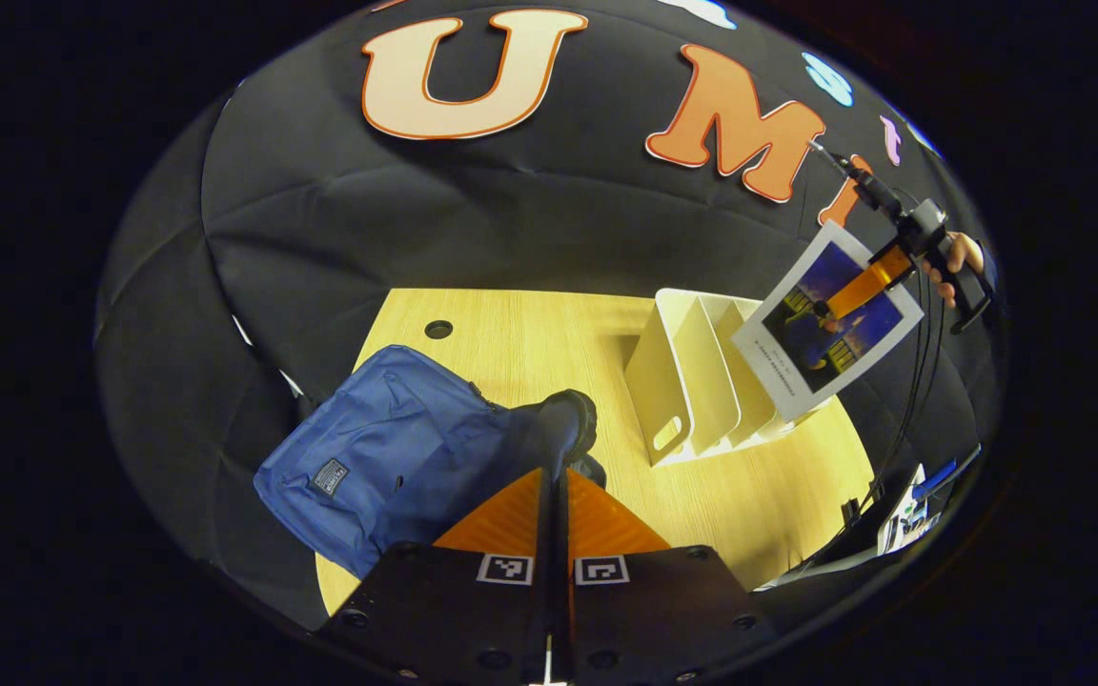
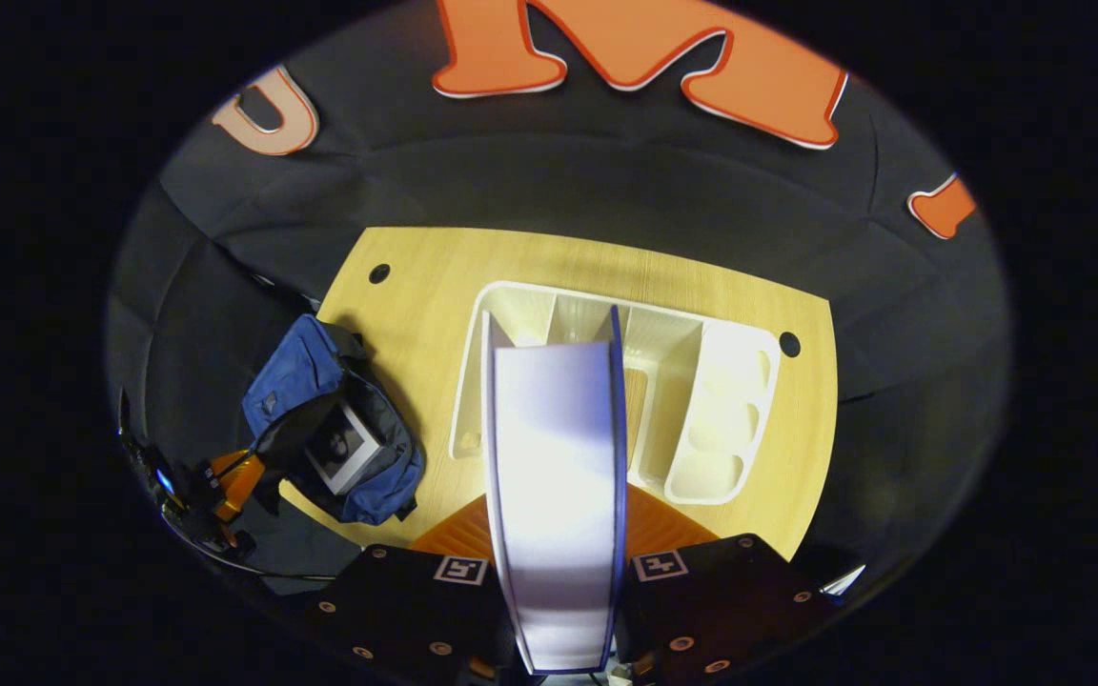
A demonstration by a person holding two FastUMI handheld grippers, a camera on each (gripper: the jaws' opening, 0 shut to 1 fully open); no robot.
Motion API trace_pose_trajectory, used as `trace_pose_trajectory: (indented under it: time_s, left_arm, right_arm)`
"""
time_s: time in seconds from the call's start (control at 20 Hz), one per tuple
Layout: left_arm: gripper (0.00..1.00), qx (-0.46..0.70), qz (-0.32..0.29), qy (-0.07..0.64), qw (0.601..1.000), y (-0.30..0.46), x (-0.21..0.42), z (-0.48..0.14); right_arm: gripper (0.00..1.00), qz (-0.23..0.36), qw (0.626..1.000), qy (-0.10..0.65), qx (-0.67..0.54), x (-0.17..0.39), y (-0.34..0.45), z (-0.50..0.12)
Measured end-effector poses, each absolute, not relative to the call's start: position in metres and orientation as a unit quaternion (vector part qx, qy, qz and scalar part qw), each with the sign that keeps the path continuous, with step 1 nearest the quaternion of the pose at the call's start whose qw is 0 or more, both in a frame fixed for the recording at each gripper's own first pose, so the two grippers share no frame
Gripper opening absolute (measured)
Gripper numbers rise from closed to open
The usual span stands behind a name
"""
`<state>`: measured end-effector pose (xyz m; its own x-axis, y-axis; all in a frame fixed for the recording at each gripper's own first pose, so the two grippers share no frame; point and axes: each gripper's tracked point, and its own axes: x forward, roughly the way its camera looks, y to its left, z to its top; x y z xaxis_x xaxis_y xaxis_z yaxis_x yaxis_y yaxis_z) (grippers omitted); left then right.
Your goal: Open the schoolbag, grab two books from the bookshelf and put them into the schoolbag.
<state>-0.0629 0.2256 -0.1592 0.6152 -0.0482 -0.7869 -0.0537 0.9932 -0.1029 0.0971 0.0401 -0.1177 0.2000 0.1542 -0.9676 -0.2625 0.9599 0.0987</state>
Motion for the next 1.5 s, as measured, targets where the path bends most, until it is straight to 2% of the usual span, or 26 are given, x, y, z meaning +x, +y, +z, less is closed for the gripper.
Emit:
trace_pose_trajectory:
  time_s: [0.25, 0.45, 0.5, 0.85, 1.15, 1.35, 1.5]
  left_arm:
    - [0.02, -0.059, -0.002, 0.438, 0.897, 0.224, -0.065, -0.159]
    - [0.00, -0.053, -0.007, 0.439, 0.897, 0.222, -0.068, -0.160]
    - [0.02, -0.053, -0.007, 0.440, 0.897, 0.222, -0.068, -0.160]
    - [0.02, -0.036, -0.015, 0.446, 0.894, 0.230, -0.069, -0.158]
    - [0.02, 0.000, -0.024, 0.452, 0.892, 0.239, -0.064, -0.151]
    - [0.02, 0.012, -0.029, 0.460, 0.887, 0.239, -0.062, -0.150]
    - [0.02, 0.023, -0.031, 0.464, 0.885, 0.241, -0.060, -0.150]
  right_arm:
    - [0.40, 0.164, 0.784, 0.597, -0.036, 0.071, 0.056, -0.093]
    - [0.40, 0.188, 0.778, 0.599, 0.004, 0.048, 0.082, -0.096]
    - [0.40, 0.191, 0.777, 0.600, 0.018, 0.043, 0.089, -0.101]
    - [0.39, 0.221, 0.732, 0.617, 0.186, -0.001, 0.155, -0.145]
    - [0.39, 0.224, 0.702, 0.610, 0.292, -0.036, 0.205, -0.173]
    - [0.39, 0.196, 0.694, 0.593, 0.359, -0.040, 0.230, -0.201]
    - [0.39, 0.181, 0.672, 0.576, 0.429, -0.043, 0.258, -0.213]
